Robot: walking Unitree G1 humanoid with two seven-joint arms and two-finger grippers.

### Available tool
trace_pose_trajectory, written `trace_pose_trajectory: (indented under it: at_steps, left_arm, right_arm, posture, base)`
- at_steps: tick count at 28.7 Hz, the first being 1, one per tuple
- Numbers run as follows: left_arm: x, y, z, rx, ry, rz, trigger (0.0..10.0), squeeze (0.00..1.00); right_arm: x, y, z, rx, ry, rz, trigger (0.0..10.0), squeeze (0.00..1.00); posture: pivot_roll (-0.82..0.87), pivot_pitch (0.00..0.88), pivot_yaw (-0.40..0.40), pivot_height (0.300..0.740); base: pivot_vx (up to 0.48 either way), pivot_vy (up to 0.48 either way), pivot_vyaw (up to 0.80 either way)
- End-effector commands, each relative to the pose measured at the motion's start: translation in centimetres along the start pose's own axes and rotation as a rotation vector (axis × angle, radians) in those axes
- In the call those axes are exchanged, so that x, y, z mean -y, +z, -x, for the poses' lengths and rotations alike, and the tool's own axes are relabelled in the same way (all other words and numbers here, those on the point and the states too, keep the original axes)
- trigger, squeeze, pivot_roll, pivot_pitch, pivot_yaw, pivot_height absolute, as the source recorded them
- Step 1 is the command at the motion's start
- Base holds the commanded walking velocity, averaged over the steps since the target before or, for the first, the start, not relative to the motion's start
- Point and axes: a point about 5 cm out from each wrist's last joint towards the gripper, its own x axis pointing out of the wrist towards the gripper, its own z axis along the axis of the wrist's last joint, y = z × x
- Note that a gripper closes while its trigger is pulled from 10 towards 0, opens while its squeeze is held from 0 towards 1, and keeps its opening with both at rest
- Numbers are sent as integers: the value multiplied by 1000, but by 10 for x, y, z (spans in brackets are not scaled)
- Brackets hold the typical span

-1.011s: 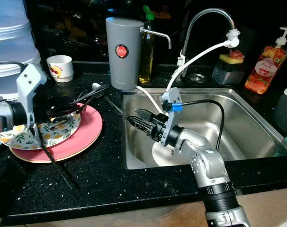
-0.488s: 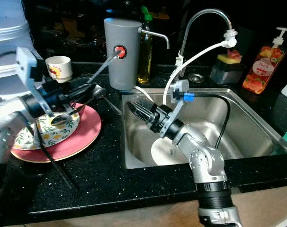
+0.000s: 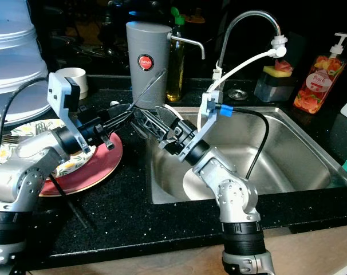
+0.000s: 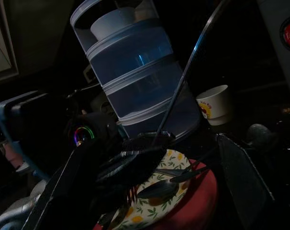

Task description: Kitchen organization

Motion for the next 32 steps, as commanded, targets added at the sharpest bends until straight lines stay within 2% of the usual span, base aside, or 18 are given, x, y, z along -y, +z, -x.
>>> trace_pose_trajectory:
  at_steps: [1,8,11,12,13,32]
  left_arm:
    - [12,-4,-5,-5,-58,29,0,0]
    - [25,-10,-11,-37,-104,47,0,0]
    - [26,-10,-11,-39,-104,47,0,0]
    - [25,-10,-11,-39,-99,45,0,0]
    - [25,-9,-11,-40,-95,42,0,0]
    - [21,-8,-10,-62,-63,28,0,0]
  right_arm:
    - [-3,7,-3,35,0,-4,10000,0]
    - [-3,11,-8,75,-23,-39,10000,0]
    - [-3,11,-8,74,-30,-40,10000,0]
    - [-1,11,-8,71,-39,-46,8510,0]
    - [0,11,-7,74,-45,-57,0,0]
    - [6,14,-6,99,-86,-70,0,0]
  posture:
    - [55,22,-67,740]
    - [55,20,-65,740]
    - [55,20,-65,740]
    - [56,19,-66,740]
    - [56,19,-66,740]
    - [58,17,-63,740]
  base:
    - [0,0,0]
    - [0,0,0]
    - [0,0,0]
    - [0,0,0]
    - [0,0,0]
    - [0,0,0]
